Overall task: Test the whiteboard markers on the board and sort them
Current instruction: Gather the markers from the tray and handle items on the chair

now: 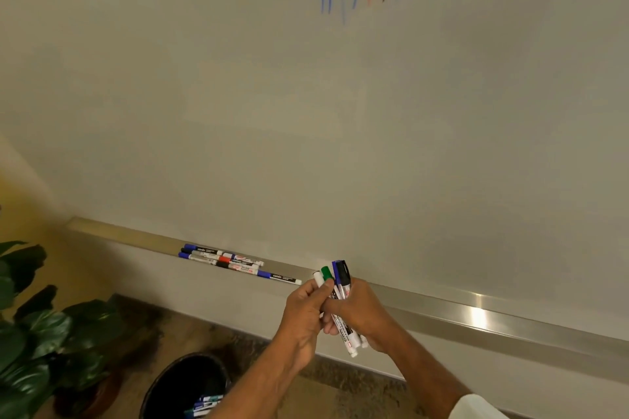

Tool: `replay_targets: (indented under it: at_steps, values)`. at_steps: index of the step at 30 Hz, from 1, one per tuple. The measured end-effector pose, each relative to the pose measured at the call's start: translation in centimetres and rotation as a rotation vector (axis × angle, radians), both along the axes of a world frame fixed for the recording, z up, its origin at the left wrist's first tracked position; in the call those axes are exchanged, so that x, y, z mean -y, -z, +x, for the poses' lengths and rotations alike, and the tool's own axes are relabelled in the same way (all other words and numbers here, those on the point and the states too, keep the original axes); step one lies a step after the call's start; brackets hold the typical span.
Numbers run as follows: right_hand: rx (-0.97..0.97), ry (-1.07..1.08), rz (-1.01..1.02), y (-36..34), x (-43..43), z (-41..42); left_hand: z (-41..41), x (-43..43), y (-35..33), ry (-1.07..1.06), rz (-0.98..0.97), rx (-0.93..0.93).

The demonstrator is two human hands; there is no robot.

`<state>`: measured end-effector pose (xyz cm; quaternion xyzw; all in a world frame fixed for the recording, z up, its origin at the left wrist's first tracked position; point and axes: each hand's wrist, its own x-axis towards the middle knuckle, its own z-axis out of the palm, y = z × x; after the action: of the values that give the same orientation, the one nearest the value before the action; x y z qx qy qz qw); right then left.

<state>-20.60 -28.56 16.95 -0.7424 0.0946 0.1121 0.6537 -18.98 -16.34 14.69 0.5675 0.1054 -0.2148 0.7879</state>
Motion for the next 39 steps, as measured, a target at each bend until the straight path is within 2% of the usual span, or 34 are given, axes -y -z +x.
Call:
replay_targets:
  at_steps: [7, 13, 21, 28, 34, 37, 39]
  values:
    - [-0.075, -0.159, 0.098, 0.5, 1.6, 3.4, 2.6, 1.7, -0.1, -0.129, 0.034, -0.082]
    - [-0.148, -0.285, 0.162, 1.1, 2.4, 5.1, 3.9, 1.6, 0.5, -0.229, -0.021, -0.112]
    - [-0.214, -0.322, 0.196, 1.9, 1.4, 7.6, 6.4, -1.4, 2.1, 0.012, -0.264, -0.247]
    - [-0.263, -0.315, 0.216, 2.5, -1.9, 10.3, 10.0, -5.0, 2.9, 0.065, -0.208, -0.284]
    - [-0.353, -0.329, 0.157, 3.8, -3.6, 12.8, 12.5, -7.3, 4.9, 0.008, -0.197, -0.342]
    - [-0.356, -0.208, -0.029, 5.1, -4.4, 13.7, 13.7, -7.8, 5.8, -0.143, -0.202, -0.379]
    - [-0.37, -0.084, -0.083, 6.0, -4.8, 14.4, 14.4, -8.3, 6.6, -0.219, -0.181, -0.394]
